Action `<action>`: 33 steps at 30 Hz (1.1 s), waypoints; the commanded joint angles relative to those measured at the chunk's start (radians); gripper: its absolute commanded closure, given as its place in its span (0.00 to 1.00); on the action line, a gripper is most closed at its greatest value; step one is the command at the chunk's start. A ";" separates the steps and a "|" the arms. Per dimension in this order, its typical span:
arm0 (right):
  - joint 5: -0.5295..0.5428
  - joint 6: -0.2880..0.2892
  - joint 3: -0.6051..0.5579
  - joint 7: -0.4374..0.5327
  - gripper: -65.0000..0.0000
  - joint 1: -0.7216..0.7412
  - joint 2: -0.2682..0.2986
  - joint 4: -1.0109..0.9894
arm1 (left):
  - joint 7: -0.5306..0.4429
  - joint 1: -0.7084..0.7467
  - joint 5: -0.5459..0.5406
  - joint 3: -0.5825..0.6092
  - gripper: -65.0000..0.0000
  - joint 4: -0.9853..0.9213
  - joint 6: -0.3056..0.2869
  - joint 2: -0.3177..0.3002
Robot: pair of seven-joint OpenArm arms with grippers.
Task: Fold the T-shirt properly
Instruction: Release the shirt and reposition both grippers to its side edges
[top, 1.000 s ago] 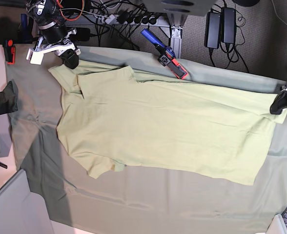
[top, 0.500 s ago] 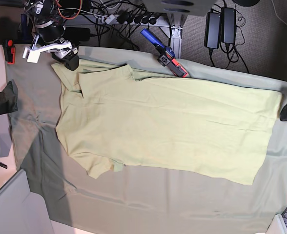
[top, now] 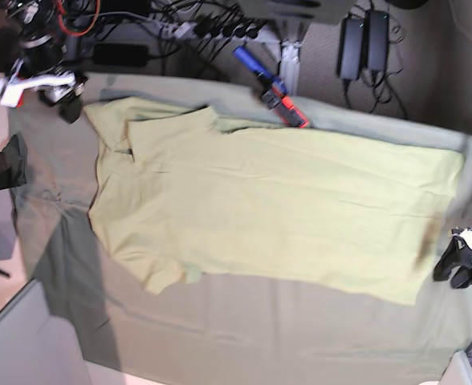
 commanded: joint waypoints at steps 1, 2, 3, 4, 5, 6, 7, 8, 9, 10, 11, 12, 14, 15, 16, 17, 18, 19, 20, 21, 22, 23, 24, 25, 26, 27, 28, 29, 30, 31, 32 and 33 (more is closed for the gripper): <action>0.011 0.051 0.008 0.019 0.37 -0.001 0.017 0.018 | -0.041 -0.075 -0.008 0.021 0.45 -0.045 -0.003 -0.015; 0.011 0.052 0.008 0.019 0.37 -0.001 0.020 0.017 | -0.056 -0.131 0.006 0.051 0.45 -0.119 -0.002 -0.005; 0.011 0.051 0.008 0.018 0.37 -0.002 0.020 0.018 | -0.073 -0.185 0.023 0.075 0.45 -0.200 -0.003 0.006; 0.008 0.051 0.008 0.018 0.37 -0.003 0.019 0.017 | -0.097 -0.237 0.049 0.094 0.45 -0.285 -0.002 0.017; 0.008 0.051 0.008 0.018 0.37 -0.005 0.019 0.017 | -0.121 -0.288 0.072 0.109 0.45 -0.373 -0.002 0.027; 0.008 0.051 0.008 0.018 0.37 -0.007 0.019 0.018 | -0.135 -0.334 0.085 0.119 0.45 -0.459 -0.003 0.037; 0.008 0.051 0.008 0.018 0.37 -0.007 0.020 0.018 | -0.144 -0.377 0.098 0.125 0.45 -0.542 -0.003 0.046; 0.008 0.051 0.008 0.018 0.37 -0.007 0.020 0.017 | -0.148 -0.414 0.105 0.128 0.45 -0.615 -0.003 0.055; 0.008 0.051 0.008 0.018 0.37 -0.006 0.020 0.018 | -0.151 -0.444 0.105 0.128 0.45 -0.675 -0.004 0.064; 0.008 0.051 0.008 0.018 0.37 -0.006 0.020 0.017 | -0.155 -0.468 0.109 0.128 0.45 -0.722 -0.004 0.072; 0.008 0.051 0.008 0.018 0.37 -0.006 0.020 0.017 | -0.163 -0.482 0.121 0.128 0.45 -0.756 -0.004 0.080; 0.008 0.051 0.008 0.018 0.37 -0.007 0.020 0.018 | -0.183 -0.489 0.142 0.128 0.45 -0.775 -0.004 0.087; 0.008 0.051 0.008 0.018 0.37 -0.007 0.020 0.018 | -0.220 -0.488 0.192 0.128 0.45 -0.785 -0.003 0.100; 0.008 0.051 0.008 0.018 0.37 -0.007 0.020 0.017 | -0.214 -0.488 0.195 0.128 0.45 -0.785 -0.003 0.106; 0.009 0.051 0.008 0.018 0.37 -0.006 0.020 0.018 | -0.200 -0.488 0.193 0.128 0.45 -0.785 -0.004 0.113; 0.010 0.051 0.008 0.018 0.37 -0.007 0.019 0.017 | -0.197 -0.487 0.196 0.128 0.45 -0.785 -0.004 0.121; 0.012 0.051 0.008 0.018 0.37 -0.007 0.019 0.017 | -0.197 -0.485 0.197 0.128 0.45 -0.785 -0.004 0.127; 0.013 0.051 0.008 0.018 0.37 -0.007 0.019 0.018 | -0.199 -0.481 0.205 0.128 0.45 -0.785 -0.003 0.135; 0.013 0.051 0.008 0.018 0.37 -0.007 0.019 0.017 | -0.203 -0.479 0.224 0.128 0.45 -0.785 -0.003 0.145; 0.013 0.051 0.008 0.018 0.37 -0.007 0.020 0.018 | -0.211 -0.476 0.249 0.128 0.45 -0.785 0.001 0.155; 0.013 0.051 0.009 0.018 0.37 -0.007 0.021 0.018 | -0.218 -0.474 0.269 0.128 0.45 -0.785 0.014 0.162; 0.013 0.051 0.009 0.018 0.37 -0.007 0.022 0.018 | -0.223 -0.472 0.282 0.128 0.45 -0.785 0.040 0.169; 0.013 0.051 0.009 0.018 0.37 -0.007 0.023 0.018 | -0.229 -0.472 0.289 0.128 0.45 -0.785 0.071 0.172; 0.013 0.051 0.009 0.018 0.37 -0.007 0.024 0.018 | -0.235 -0.472 0.291 0.128 0.45 -0.785 0.095 0.172; 0.012 0.051 0.009 0.018 0.37 -0.008 0.025 0.018 | -0.245 -0.473 0.293 0.128 0.45 -0.785 0.110 0.170; 0.013 0.051 0.009 0.018 0.37 -0.008 0.025 0.018 | -0.256 -0.473 0.303 0.128 0.45 -0.785 0.111 0.166; 0.013 0.051 0.010 0.018 0.37 -0.008 0.025 0.018 | -0.259 -0.473 0.313 0.128 0.45 -0.785 0.110 0.163; 0.014 0.051 0.010 0.018 0.37 -0.008 0.024 0.018 | -0.257 -0.473 0.314 0.128 0.45 -0.785 0.110 0.160; 0.016 0.051 0.010 0.018 0.37 -0.007 0.024 0.018 | -0.247 -0.473 0.312 0.128 0.45 -0.785 0.110 0.159; 0.018 0.051 0.010 0.019 0.37 -0.006 0.024 0.018 | -0.228 -0.472 0.301 0.128 0.45 -0.785 0.109 0.161; 0.021 0.051 0.010 0.019 0.37 -0.006 0.024 0.018 | -0.206 -0.472 0.288 0.128 0.45 -0.785 0.100 0.164; 0.021 0.051 0.010 0.018 0.37 -0.006 0.024 0.018 | -0.192 -0.473 0.276 0.128 0.45 -0.785 0.077 0.169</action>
